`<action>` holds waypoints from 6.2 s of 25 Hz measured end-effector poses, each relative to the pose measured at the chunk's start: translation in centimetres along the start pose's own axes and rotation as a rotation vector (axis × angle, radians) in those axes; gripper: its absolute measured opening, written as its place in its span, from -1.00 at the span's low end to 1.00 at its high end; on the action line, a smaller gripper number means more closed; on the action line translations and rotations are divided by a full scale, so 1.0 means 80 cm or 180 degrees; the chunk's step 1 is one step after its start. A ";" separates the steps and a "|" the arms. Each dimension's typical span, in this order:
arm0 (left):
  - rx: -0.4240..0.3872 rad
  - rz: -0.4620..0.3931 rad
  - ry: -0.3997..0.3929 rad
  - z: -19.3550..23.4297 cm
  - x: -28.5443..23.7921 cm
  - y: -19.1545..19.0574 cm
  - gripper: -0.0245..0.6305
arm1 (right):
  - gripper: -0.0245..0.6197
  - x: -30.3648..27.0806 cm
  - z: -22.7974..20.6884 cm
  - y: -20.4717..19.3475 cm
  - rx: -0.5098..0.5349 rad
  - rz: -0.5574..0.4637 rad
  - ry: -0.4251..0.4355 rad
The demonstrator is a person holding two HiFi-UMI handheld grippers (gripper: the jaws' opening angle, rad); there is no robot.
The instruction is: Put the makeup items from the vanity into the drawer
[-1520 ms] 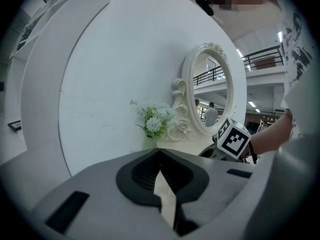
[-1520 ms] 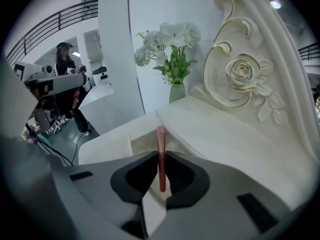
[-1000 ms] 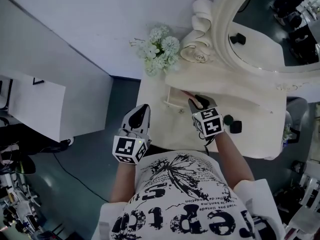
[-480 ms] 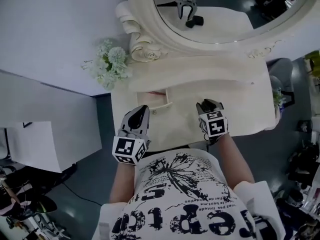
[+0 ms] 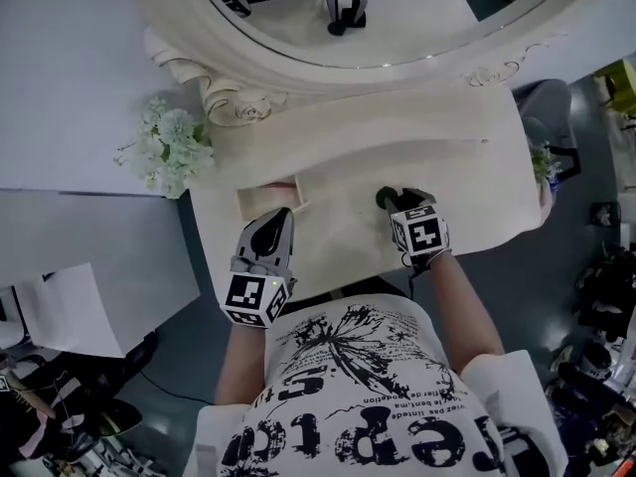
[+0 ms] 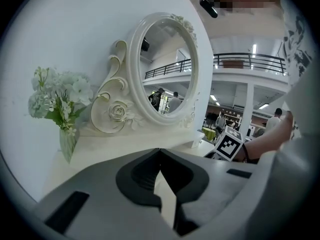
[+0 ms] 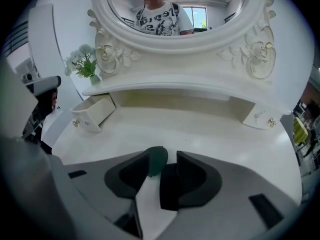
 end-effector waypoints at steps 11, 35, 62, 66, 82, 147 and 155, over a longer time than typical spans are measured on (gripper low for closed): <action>0.0037 0.0076 0.0114 -0.004 -0.003 -0.009 -0.87 | -0.82 -0.013 0.001 0.011 0.0688 0.0284 -0.0019; -0.0046 -0.0288 0.0463 0.028 0.071 0.021 -0.87 | -0.84 0.035 0.096 0.121 0.0651 -0.0634 0.0483; 0.0169 -0.0316 0.1181 0.113 0.182 -0.005 -0.87 | -0.50 -0.045 0.280 0.160 0.1096 -0.0377 0.1265; 0.0149 -0.0321 0.1109 0.113 0.173 -0.002 -0.86 | -0.50 -0.040 0.272 0.159 0.1050 -0.0400 0.1201; -0.0055 -0.0240 0.0314 0.062 0.071 0.014 -0.86 | -0.29 0.024 0.122 0.104 0.0341 -0.0711 0.0288; -0.0042 -0.0392 0.0668 0.047 0.096 0.023 -0.86 | 0.12 0.010 0.165 0.136 0.0541 -0.0416 0.0618; 0.0058 -0.0420 0.0976 0.084 0.148 0.010 -0.86 | 0.12 -0.020 0.253 0.148 0.0772 -0.0268 0.0985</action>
Point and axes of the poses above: the fingertips, and each gripper's own axes: x backward along the fingers, z to its left, y out of its top, the point moved 9 cm from there along x, backward along the fingers, and after that the axes turned 5 degrees about -z, right-handed, at the moved point
